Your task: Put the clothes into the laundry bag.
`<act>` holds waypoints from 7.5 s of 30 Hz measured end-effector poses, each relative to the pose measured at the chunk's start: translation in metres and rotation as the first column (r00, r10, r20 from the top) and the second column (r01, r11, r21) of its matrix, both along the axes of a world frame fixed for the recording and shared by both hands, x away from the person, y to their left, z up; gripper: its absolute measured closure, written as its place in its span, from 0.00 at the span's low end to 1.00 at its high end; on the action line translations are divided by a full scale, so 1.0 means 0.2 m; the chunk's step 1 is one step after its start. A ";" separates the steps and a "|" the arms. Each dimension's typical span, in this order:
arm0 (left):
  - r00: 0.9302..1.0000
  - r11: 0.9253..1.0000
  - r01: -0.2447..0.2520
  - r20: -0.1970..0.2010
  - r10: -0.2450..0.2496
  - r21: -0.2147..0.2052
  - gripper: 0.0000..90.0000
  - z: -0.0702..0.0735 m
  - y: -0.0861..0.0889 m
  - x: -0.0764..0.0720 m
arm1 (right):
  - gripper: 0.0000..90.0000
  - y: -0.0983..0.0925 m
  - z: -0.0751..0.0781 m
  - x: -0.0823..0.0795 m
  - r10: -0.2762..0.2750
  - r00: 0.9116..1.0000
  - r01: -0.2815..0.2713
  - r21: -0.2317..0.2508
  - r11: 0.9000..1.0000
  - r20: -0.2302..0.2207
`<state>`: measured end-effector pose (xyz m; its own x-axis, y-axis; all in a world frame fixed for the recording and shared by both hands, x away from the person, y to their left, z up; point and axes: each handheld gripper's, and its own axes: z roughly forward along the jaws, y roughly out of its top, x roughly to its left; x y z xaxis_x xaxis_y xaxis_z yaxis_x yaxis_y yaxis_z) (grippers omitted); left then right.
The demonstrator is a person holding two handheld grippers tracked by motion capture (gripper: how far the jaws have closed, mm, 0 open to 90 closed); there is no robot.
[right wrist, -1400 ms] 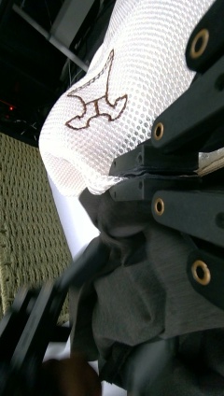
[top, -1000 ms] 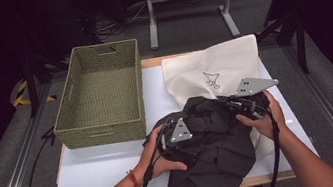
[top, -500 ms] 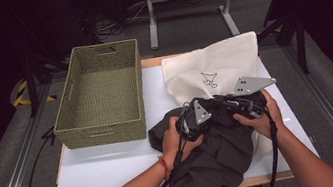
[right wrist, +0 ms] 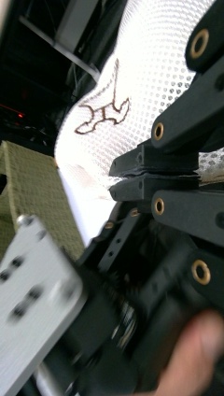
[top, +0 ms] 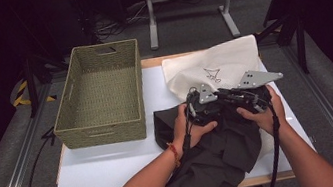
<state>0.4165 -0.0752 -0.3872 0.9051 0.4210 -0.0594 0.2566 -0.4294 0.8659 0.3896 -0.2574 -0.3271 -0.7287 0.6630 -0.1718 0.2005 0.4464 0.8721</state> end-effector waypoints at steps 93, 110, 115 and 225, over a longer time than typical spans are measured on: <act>0.985 0.981 -0.172 0.035 0.169 0.092 0.12 -0.08 0.40 -0.02 | 0.98 -0.06 -0.03 -0.02 -0.003 0.998 0.002 -0.005 1.000 -0.060; 0.995 0.996 -0.076 -0.059 0.079 0.049 0.94 -0.24 0.26 0.11 | 0.98 0.02 -0.04 -0.01 0.045 0.996 -0.046 -0.010 0.999 -0.080; 0.998 1.000 -0.025 0.062 0.025 0.005 0.95 -0.16 0.19 0.02 | 0.98 0.08 -0.02 -0.01 0.064 0.996 -0.065 -0.008 0.998 -0.067; 0.994 0.994 -0.106 0.028 0.107 -0.023 0.07 -0.22 0.41 0.11 | 0.99 0.01 0.00 -0.06 0.064 0.995 -0.061 0.032 0.998 -0.083</act>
<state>0.4391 0.0073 -0.4320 0.8566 0.5142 -0.0436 0.2744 -0.3822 0.8824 0.3780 -0.2545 -0.3277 -0.7797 0.6198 -0.0890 0.2464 0.4344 0.8664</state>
